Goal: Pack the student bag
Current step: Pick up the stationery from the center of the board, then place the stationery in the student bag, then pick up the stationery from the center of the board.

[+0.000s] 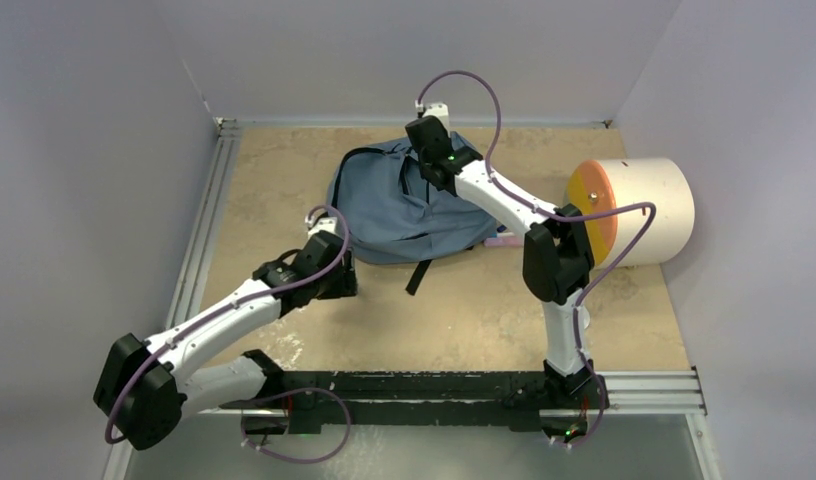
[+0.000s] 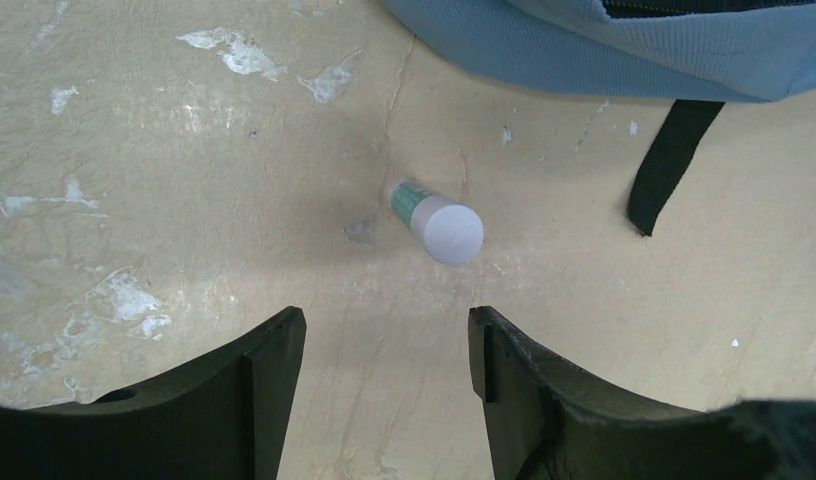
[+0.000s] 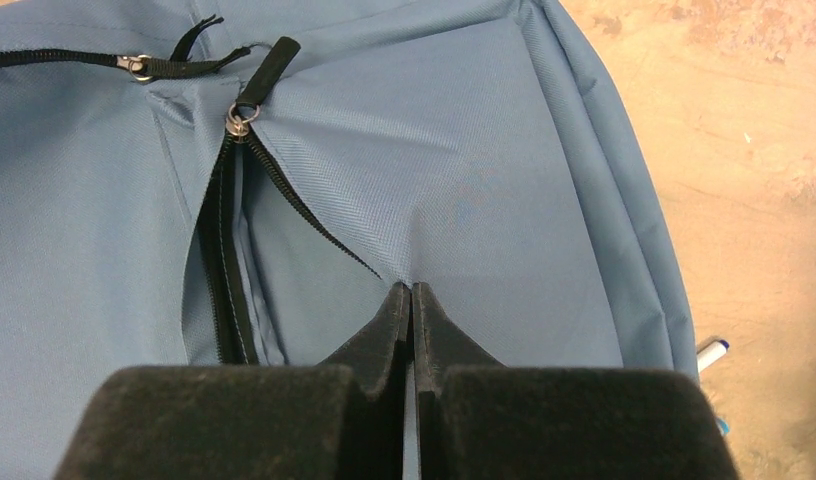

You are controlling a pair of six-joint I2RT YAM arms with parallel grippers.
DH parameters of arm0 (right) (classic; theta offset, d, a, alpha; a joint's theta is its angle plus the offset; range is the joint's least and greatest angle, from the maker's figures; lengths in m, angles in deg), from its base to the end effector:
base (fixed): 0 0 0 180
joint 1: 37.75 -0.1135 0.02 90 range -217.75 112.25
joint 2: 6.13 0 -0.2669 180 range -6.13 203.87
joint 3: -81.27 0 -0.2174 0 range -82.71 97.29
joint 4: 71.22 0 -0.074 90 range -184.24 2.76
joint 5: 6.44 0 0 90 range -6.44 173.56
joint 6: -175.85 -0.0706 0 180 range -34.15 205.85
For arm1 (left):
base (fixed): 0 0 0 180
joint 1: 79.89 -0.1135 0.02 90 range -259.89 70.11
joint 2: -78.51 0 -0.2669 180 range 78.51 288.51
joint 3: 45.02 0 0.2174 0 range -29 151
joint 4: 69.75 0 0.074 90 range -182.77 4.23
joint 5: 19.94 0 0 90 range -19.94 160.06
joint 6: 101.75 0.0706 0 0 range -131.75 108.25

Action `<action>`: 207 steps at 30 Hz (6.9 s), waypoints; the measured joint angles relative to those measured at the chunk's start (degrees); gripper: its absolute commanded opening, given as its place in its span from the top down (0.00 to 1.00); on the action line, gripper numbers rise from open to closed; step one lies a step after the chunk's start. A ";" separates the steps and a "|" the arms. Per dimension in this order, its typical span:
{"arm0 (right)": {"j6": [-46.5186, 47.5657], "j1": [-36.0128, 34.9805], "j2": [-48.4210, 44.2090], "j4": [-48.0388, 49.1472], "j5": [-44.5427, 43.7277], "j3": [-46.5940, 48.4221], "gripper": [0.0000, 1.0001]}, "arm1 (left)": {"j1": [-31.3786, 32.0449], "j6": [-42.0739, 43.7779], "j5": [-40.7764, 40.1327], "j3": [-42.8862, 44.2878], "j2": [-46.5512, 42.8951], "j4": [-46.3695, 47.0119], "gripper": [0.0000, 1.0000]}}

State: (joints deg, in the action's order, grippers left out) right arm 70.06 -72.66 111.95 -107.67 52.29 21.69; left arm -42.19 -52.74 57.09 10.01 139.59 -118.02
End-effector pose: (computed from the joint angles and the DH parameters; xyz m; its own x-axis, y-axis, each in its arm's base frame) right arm 0.4097 0.2413 0.2825 -0.4797 -0.0512 -0.8759 -0.0064 0.9985 -0.0548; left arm 0.1603 -0.1039 0.2082 -0.8081 -0.1833 -0.5598 -0.0499 0.9682 -0.2450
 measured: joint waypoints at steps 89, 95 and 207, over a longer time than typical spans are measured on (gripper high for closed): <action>-4.50 1.62 -6.19 1.77 8.57 -4.28 1.00 | -14.27 -5.55 36.09 42.58 55.60 40.13 0.88; -5.25 2.03 -6.19 1.73 10.43 -4.28 1.00 | -14.05 -6.38 38.45 45.35 57.09 41.03 0.56; -2.23 5.16 -6.43 -6.93 23.41 2.73 1.00 | 13.88 62.95 42.73 62.86 76.06 29.53 0.50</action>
State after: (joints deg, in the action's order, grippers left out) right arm 67.83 -67.50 105.52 -114.60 75.70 24.42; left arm -28.32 10.20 99.82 72.87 215.65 -88.49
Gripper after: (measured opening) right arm 0.005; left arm 0.510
